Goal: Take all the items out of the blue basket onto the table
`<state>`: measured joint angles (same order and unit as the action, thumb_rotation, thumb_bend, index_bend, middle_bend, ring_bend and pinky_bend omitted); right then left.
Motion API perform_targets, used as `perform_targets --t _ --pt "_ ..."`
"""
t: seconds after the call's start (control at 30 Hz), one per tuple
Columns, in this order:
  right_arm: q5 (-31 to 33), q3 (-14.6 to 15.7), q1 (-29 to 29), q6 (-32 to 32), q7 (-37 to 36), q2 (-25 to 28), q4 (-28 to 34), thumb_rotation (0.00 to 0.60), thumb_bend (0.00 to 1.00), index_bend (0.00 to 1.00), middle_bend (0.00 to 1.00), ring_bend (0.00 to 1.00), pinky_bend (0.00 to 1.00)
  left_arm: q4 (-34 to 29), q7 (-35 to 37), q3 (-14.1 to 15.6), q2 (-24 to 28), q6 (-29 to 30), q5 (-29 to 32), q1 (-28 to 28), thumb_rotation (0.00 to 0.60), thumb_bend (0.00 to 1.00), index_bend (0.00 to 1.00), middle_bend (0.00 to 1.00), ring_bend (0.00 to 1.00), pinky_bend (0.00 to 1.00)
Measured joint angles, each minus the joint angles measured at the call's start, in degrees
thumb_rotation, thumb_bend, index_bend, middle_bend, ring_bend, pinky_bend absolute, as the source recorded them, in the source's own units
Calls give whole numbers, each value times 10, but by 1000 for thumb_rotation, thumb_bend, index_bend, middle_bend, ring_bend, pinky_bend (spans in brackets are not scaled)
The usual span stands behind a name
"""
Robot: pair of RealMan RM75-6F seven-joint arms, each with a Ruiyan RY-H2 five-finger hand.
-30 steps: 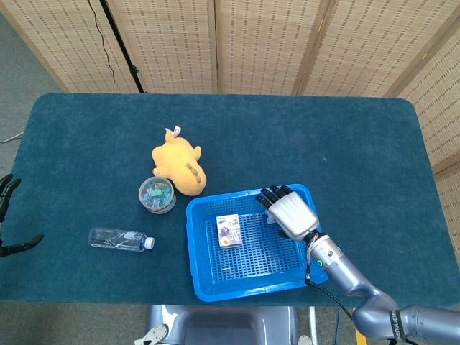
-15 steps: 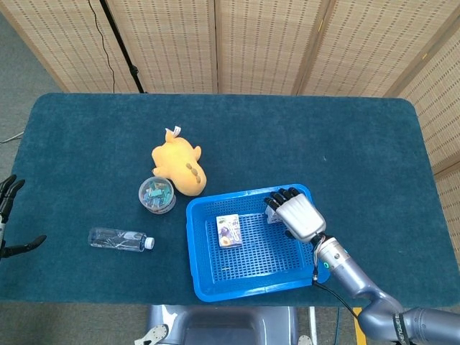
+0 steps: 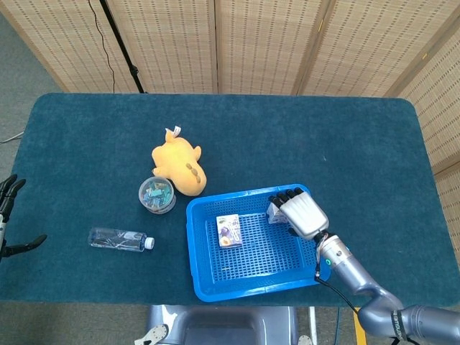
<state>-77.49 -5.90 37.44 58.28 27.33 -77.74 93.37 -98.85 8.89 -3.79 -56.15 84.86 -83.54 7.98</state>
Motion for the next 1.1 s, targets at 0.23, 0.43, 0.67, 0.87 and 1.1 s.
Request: perform_targets --t 0.23,0.43,0.67,0.87,1.1 --pt "-47 3 0 25 -62 -30 -67 600 518 561 585 560 591 -1 -6 -1 -2 -1 -3 -1 600 55 0 0 0 0" --pt "-95 7 -2 58 -120 -34 -97 600 572 582 598 566 592 -3 -9 -2 -2 -10 -1 2 600 56 0 0 0 0" --pt "-132 2 -7 99 -112 2 -38 600 590 587 601 569 593 -3 -6 -1 0 -8 -9 0 600 56 0 0 0 0" --pt "-142 -38 -7 132 -76 56 15 600 591 586 601 569 593 -2 0 0 2 -7 -13 -2 600 55 0 0 0 0" --pt "-76 -83 4 119 -58 73 -11 600 597 584 600 569 592 0 8 1 4 -4 -19 -4 600 56 0 0 0 0"
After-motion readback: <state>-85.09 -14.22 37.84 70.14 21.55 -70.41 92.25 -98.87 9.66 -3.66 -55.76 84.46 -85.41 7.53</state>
